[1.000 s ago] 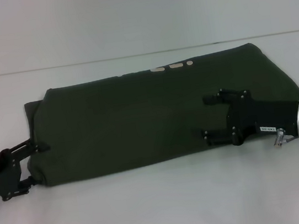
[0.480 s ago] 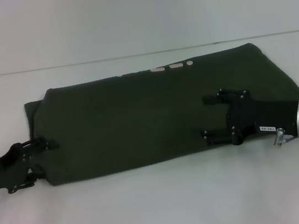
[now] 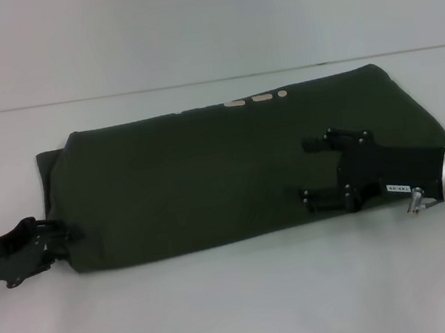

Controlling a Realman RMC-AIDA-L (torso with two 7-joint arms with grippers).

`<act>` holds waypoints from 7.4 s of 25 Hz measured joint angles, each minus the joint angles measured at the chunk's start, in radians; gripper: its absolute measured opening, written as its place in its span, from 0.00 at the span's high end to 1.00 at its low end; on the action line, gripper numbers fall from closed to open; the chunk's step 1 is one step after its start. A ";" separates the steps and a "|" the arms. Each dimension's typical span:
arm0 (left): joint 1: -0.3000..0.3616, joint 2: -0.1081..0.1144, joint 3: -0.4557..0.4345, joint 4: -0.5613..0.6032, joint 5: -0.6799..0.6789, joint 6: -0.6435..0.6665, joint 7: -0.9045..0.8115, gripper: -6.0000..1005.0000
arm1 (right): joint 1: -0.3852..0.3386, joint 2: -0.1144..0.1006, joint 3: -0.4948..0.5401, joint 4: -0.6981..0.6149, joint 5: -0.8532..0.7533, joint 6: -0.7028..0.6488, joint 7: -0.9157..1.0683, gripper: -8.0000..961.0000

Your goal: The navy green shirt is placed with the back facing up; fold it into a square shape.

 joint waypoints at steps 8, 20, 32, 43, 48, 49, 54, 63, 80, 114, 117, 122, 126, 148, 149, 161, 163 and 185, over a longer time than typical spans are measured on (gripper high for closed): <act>0.001 -0.001 0.001 -0.001 -0.002 -0.001 0.022 0.73 | 0.000 0.000 -0.006 0.000 0.000 0.000 0.001 0.07; 0.012 -0.004 -0.010 0.007 -0.011 -0.024 0.061 0.96 | -0.005 0.000 -0.011 0.003 -0.004 0.000 0.005 0.07; 0.045 0.033 -0.069 0.092 0.007 -0.025 0.073 0.96 | -0.014 -0.002 -0.009 0.012 -0.001 -0.002 0.007 0.07; 0.052 0.066 -0.110 0.142 0.038 -0.011 0.073 0.96 | -0.037 -0.002 -0.001 0.014 0.000 0.000 0.010 0.07; 0.006 0.072 -0.106 0.133 0.007 0.054 0.065 0.96 | -0.062 -0.004 0.013 0.015 0.000 0.011 0.020 0.07; -0.011 0.073 -0.106 0.127 -0.014 0.075 0.064 0.96 | -0.070 -0.004 0.017 0.015 0.000 0.013 0.020 0.07; -0.100 0.072 -0.052 0.042 -0.144 0.114 0.070 0.96 | -0.112 -0.004 0.054 0.015 0.000 0.015 0.021 0.07; -0.326 -0.086 0.218 -0.046 -0.337 0.041 0.139 0.96 | -0.192 -0.006 0.104 0.014 0.000 -0.009 0.045 0.07; -0.435 -0.146 0.378 -0.563 -0.611 -0.254 0.523 0.93 | -0.217 -0.003 0.180 0.021 0.000 -0.017 0.057 0.07; -0.418 -0.148 0.379 -0.515 -0.658 -0.130 0.560 0.86 | 0.006 -0.002 0.075 0.108 0.144 0.281 -0.019 0.07; -0.425 -0.148 0.379 -0.546 -0.666 -0.158 0.583 0.86 | 0.009 -0.001 0.075 0.108 0.163 0.317 -0.019 0.07; -0.433 -0.148 0.379 -0.594 -0.668 -0.196 0.606 0.85 | 0.015 0.000 0.074 0.108 0.196 0.350 -0.019 0.07; -0.435 -0.148 0.379 -0.625 -0.672 -0.232 0.608 0.84 | 0.016 0.000 0.075 0.108 0.217 0.384 -0.019 0.07; -0.392 -0.148 0.313 -0.671 -0.718 -0.228 0.684 0.73 | 0.009 -0.001 0.067 0.122 0.437 0.519 -0.129 0.07; -0.384 -0.148 0.313 -0.659 -0.717 -0.206 0.682 0.71 | 0.004 -0.002 0.068 0.121 0.438 0.518 -0.133 0.07; -0.231 -0.142 0.318 -0.452 -0.717 0.028 0.686 0.55 | -0.075 -0.001 0.106 0.088 0.508 0.405 -0.392 0.07; -0.213 -0.141 0.315 -0.432 -0.721 0.039 0.686 0.50 | -0.084 -0.001 0.109 0.090 0.528 0.387 -0.416 0.07; -0.003 -0.135 0.323 -0.187 -0.723 0.282 0.908 0.33 | -0.225 -0.079 0.143 -0.030 0.315 0.229 0.395 0.07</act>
